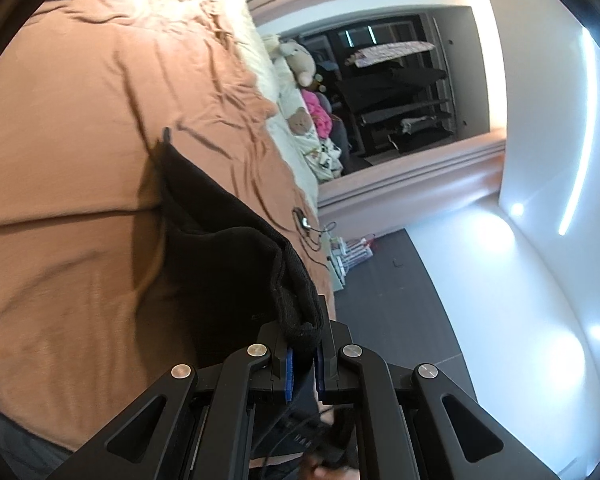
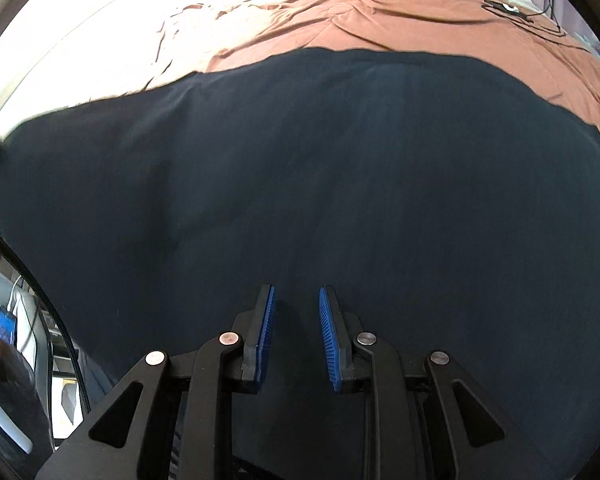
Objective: Fold small clothes
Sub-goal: 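Lift the black shirt's edge with the left tool and flip it over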
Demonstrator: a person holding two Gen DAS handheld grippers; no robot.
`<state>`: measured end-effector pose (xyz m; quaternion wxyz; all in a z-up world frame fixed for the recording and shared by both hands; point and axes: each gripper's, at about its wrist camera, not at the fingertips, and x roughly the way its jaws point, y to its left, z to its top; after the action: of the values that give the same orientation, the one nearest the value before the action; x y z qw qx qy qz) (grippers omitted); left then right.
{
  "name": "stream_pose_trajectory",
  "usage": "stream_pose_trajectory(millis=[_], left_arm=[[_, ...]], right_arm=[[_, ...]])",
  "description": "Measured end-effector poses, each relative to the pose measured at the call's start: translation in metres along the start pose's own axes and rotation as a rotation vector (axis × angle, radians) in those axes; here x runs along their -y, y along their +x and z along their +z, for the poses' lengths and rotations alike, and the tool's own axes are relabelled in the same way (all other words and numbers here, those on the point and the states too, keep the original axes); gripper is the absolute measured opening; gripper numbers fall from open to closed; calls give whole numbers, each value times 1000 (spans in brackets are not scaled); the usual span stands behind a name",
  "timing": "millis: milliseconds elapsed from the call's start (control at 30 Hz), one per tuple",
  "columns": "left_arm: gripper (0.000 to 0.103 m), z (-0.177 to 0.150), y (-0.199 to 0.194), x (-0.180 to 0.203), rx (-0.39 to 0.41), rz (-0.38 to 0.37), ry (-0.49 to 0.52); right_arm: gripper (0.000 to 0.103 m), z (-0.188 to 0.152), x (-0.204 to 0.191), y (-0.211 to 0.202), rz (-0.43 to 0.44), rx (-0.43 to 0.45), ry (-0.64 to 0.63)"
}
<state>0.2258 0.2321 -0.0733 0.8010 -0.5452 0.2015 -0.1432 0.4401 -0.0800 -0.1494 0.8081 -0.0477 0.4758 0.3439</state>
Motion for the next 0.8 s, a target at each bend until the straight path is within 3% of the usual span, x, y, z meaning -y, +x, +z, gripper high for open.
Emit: stream_pose_trajectory(millis=[400, 800], left_arm=[[7, 5, 43, 50, -57, -48, 47], [7, -8, 81, 85, -110, -41, 91]], right_arm=[[20, -56, 0, -26, 86, 42, 22], [20, -72, 11, -36, 161, 56, 68]])
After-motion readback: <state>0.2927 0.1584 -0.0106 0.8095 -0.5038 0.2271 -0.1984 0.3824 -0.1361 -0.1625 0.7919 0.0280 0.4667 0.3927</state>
